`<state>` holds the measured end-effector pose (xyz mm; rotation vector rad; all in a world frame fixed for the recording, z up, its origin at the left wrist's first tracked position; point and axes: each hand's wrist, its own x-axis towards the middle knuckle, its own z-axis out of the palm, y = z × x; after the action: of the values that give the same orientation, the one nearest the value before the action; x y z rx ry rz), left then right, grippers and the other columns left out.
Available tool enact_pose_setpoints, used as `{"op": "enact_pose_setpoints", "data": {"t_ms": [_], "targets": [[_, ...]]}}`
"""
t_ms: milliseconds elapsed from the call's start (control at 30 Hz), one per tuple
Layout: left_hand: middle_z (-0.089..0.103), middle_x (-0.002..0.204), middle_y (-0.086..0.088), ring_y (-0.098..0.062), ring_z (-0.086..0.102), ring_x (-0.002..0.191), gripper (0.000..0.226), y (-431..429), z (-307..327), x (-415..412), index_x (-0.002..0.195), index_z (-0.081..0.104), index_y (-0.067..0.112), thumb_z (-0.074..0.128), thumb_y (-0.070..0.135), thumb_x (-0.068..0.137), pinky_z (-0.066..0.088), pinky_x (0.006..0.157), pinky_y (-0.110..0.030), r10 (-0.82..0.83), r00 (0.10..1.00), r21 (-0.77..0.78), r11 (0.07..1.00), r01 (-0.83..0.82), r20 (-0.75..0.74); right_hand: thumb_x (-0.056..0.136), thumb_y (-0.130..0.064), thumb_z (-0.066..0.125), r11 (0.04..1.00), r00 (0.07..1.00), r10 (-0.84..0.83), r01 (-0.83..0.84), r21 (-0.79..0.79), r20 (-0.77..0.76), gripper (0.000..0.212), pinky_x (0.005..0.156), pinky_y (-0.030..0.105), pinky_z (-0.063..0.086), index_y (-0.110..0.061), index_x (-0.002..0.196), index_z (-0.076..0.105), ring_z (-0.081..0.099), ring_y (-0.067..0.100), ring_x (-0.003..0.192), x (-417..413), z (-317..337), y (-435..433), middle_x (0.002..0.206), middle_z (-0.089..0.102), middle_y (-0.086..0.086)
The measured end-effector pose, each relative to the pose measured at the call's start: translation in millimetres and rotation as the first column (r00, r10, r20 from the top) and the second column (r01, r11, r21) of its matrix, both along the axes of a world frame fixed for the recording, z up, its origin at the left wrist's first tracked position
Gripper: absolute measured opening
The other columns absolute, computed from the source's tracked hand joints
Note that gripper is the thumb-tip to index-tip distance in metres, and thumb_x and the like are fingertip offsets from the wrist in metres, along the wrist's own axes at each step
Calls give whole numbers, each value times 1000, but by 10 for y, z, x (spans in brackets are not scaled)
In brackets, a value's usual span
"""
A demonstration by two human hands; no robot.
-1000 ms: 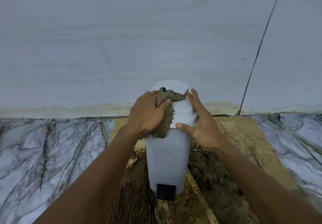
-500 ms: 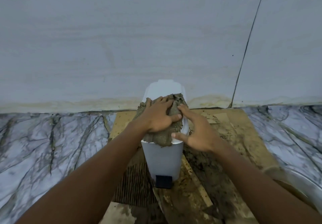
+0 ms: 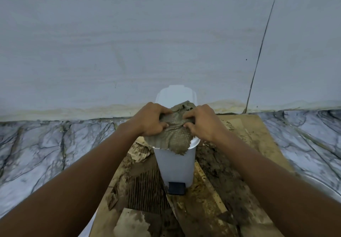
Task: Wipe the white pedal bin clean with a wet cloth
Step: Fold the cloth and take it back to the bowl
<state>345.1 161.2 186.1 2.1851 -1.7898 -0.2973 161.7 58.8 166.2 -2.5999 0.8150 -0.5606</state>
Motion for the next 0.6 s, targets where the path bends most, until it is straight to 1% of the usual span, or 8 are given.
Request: {"op": "enact_pose_setpoints", "data": {"t_ms": [33, 100, 167, 233, 333, 433, 533, 600], "targets": [[72, 126, -2, -21, 65, 116, 43, 0, 14, -4, 130, 70, 21, 77, 25, 88, 50, 105, -37, -18, 1000, 6, 1000, 18, 18, 83, -18, 76, 1000, 1000, -1, 2, 8, -13, 24, 90, 36, 55, -16, 108, 77, 69, 23, 93, -30, 42, -2, 103, 76, 4], [76, 113, -2, -21, 67, 105, 26, 0, 67, -40, 115, 77, 19, 75, 26, 90, 54, 96, -40, -52, 998, 35, 998, 51, 40, 80, -13, 79, 999, 1000, 8, -7, 52, -7, 21, 87, 34, 56, -15, 101, 79, 70, 17, 85, -107, 143, -18, 98, 77, 4], [76, 105, -1, -20, 66, 98, 20, -14, 149, -88, 107, 79, 17, 74, 28, 91, 54, 90, -40, -70, 996, 10, 998, 70, 47, 78, -7, 80, 994, 999, 11, -14, 104, 32, 16, 78, 27, 55, -15, 92, 80, 66, 6, 74, -203, 251, -57, 89, 76, 2], [74, 103, 0, -20, 64, 97, 18, -24, 251, -156, 104, 78, 18, 74, 29, 90, 51, 87, -36, -72, 996, -56, 996, 74, 44, 79, -3, 79, 991, 997, -8, -3, 135, 83, 20, 71, 17, 50, -15, 95, 79, 62, -1, 73, -296, 346, -98, 87, 74, 1], [72, 103, 1, -17, 62, 95, 19, -61, 387, -249, 103, 76, 20, 77, 30, 87, 49, 86, -34, -81, 996, -126, 988, 84, 26, 79, -3, 80, 988, 992, -43, 24, 153, 120, 29, 73, 13, 48, -13, 106, 77, 65, 6, 79, -444, 457, -144, 90, 71, 2], [72, 97, 3, -15, 64, 92, 17, -103, 516, -363, 97, 76, 20, 81, 29, 83, 52, 84, -35, -106, 994, -143, 984, 106, 2, 76, -5, 83, 984, 986, -68, 41, 174, 150, 24, 73, 16, 54, -13, 98, 78, 67, 4, 78, -648, 572, -196, 86, 72, -3], [73, 93, 6, -12, 66, 89, 17, -174, 591, -519, 96, 78, 20, 84, 25, 81, 50, 77, -29, -136, 990, -148, 980, 130, -32, 78, -9, 83, 978, 985, -83, 52, 204, 149, 14, 66, 13, 51, -15, 90, 79, 69, 4, 74, -907, 684, -246, 80, 74, -3], [73, 92, 6, -12, 66, 89, 17, -250, 577, -663, 97, 79, 20, 84, 23, 81, 50, 77, -30, -163, 986, -146, 977, 157, -36, 80, -10, 82, 974, 987, -102, 74, 212, 127, 11, 65, 13, 51, -15, 90, 78, 69, 3, 73, -1080, 713, -261, 80, 74, -3]]}}
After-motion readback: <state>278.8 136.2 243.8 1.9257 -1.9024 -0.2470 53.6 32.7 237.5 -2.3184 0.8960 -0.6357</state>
